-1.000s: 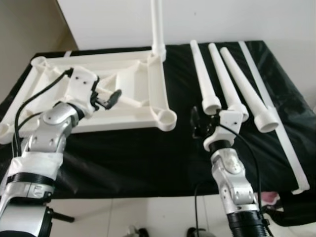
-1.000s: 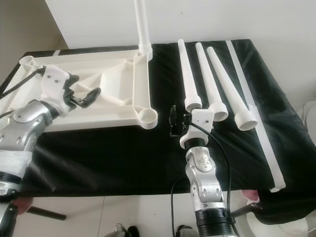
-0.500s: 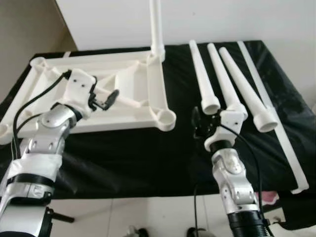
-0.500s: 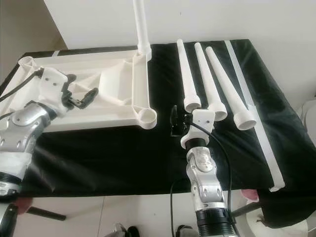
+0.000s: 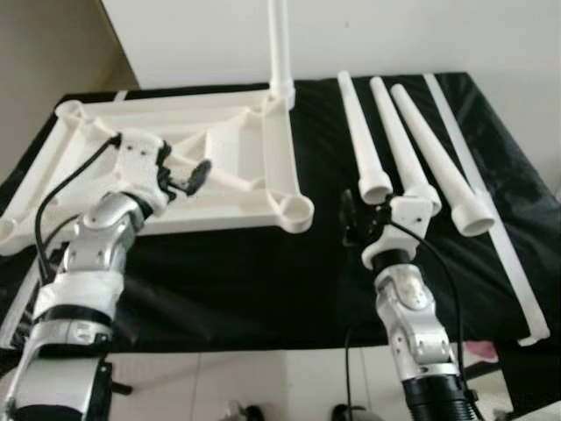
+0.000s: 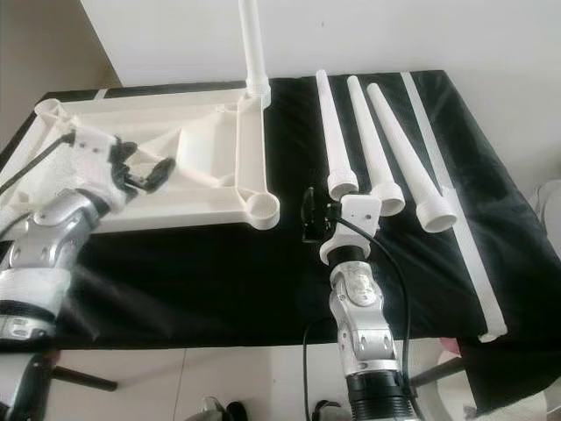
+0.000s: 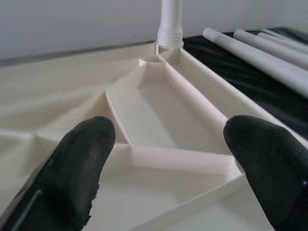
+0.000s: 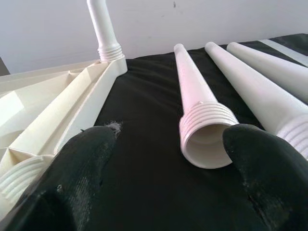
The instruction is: Building children table
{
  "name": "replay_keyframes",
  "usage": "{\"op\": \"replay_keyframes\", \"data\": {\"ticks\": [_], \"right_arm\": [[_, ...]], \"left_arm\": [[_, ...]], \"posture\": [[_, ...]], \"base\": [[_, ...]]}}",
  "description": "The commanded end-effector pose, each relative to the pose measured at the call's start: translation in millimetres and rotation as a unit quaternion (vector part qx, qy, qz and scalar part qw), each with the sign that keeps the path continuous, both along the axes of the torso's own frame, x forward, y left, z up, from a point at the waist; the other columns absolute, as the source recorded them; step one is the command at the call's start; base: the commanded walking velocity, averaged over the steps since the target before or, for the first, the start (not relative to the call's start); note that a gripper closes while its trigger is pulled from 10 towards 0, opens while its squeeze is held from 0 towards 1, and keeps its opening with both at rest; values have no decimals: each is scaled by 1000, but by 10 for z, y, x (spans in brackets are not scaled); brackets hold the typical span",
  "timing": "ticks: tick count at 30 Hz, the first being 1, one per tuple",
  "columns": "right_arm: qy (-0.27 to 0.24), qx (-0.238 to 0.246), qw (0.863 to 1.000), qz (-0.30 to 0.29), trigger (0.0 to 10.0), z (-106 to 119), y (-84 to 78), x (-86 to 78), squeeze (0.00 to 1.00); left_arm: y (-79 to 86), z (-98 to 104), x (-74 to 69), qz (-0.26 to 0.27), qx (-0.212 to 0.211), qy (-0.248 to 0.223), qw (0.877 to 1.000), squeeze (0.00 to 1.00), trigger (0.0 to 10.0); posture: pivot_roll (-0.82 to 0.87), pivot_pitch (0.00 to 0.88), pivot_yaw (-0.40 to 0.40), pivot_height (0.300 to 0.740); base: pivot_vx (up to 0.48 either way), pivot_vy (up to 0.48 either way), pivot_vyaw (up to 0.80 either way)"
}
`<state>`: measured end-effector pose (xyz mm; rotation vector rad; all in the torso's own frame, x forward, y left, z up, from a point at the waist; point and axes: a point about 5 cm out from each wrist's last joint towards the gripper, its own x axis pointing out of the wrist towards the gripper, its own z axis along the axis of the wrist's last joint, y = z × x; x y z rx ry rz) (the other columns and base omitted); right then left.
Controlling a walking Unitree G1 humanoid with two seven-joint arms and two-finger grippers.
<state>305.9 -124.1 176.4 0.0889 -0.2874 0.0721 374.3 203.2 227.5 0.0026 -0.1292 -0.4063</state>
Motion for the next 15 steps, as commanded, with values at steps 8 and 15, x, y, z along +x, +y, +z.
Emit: {"op": "replay_keyframes", "data": {"ticks": [8, 15], "right_arm": [[3, 0, 1000, 7, 10000, -26, 26, -10, 0], [4, -3, 1000, 13, 10000, -31, 34, -18, 0]], "left_arm": [[241, -285, -27, 60, -21, 76, 995, 1000, 10000], [290, -388, -165, -29, 85, 108, 990, 0, 10000]], "posture": [[-96, 161, 69, 740], [-90, 162, 60, 740]], "base": [[0, 0, 0], [0, 0, 0]]}}
